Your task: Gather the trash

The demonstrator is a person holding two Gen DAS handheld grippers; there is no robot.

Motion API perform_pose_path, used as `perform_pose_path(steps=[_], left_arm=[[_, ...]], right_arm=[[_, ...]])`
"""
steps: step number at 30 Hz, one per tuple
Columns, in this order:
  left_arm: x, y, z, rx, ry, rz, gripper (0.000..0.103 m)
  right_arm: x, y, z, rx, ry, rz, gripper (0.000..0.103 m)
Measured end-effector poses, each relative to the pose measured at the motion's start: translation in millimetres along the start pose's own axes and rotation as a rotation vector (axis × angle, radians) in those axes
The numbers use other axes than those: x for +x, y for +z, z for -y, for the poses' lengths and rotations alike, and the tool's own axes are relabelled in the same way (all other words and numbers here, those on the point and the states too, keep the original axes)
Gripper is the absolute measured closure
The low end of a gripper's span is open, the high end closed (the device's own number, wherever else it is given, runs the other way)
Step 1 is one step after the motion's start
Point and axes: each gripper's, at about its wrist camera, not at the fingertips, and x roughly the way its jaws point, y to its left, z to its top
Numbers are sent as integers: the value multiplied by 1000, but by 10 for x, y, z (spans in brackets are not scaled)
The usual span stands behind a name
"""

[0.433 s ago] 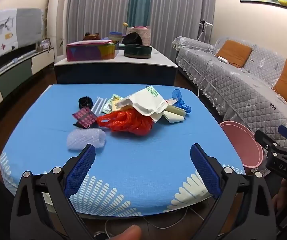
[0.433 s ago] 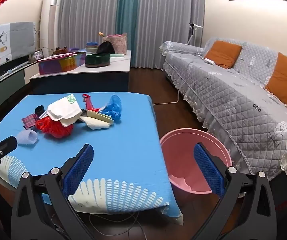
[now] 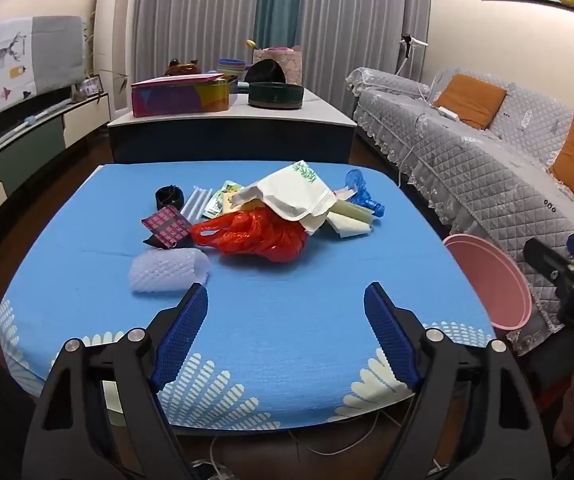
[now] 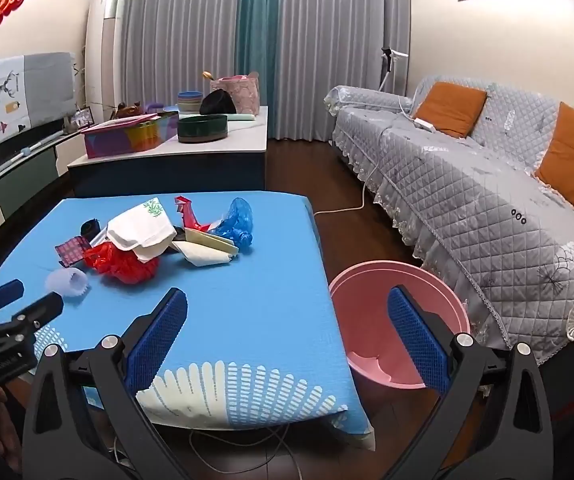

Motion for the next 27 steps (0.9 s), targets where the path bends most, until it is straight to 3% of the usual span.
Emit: perform_pose_path(steps=[27], left_arm=[[12, -3, 1, 13, 27, -21, 25]], right_arm=[[-57, -81, 70, 8, 22, -22, 5]])
